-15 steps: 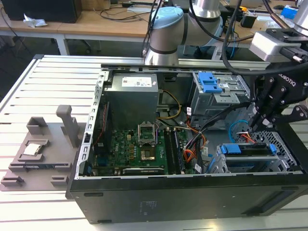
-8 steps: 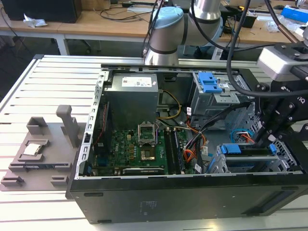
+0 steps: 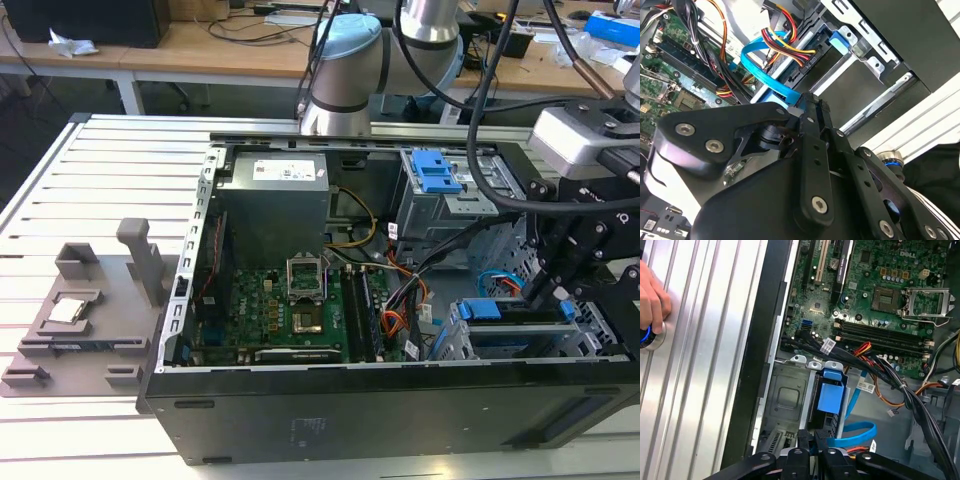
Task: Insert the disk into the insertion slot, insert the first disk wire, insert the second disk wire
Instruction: 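Insert the second disk wire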
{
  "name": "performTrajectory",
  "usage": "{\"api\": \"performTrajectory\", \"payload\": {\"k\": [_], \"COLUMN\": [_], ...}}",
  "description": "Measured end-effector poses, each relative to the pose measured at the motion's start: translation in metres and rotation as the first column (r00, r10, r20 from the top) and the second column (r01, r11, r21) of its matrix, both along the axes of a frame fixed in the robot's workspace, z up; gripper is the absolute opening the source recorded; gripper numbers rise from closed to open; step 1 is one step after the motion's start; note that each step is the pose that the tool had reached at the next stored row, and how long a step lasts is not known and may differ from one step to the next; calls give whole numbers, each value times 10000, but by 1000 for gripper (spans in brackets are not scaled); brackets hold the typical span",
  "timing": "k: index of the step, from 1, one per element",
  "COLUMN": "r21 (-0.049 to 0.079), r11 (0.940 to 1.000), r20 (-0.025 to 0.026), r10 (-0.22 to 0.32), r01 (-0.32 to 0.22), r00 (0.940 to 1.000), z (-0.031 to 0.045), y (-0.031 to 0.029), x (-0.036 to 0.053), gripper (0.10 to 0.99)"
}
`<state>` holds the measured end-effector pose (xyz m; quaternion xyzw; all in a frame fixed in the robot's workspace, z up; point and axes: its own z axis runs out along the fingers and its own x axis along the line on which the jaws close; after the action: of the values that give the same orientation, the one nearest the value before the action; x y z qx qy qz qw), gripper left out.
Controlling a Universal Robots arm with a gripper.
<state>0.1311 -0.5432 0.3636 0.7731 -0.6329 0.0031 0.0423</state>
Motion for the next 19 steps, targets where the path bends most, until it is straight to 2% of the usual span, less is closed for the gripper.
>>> {"api": "performTrajectory", "payload": {"k": [3,5,8,12,14,16,17,19], "r21": [3,1,0,0,33,238,469,781], "r11": [9997,9980,9913,9744,9742,9741,9732,9712], "r20": [0,0,0,1,-7,-55,-108,-180], "r10": [-237,-628,-1315,-2247,-2255,-2250,-2247,-2242], "r01": [237,628,1315,2247,2255,2251,2250,2250], "r00": [9997,9980,9913,9744,9743,9743,9744,9744], "z": [-2,-2,-3,-6,-9,-16,-16,-34], "y": [0,0,0,0,-1,0,0,-2], "x": [-1,0,0,0,0,0,0,0], "gripper": [165,165,165,165,165,165,165,165]}}
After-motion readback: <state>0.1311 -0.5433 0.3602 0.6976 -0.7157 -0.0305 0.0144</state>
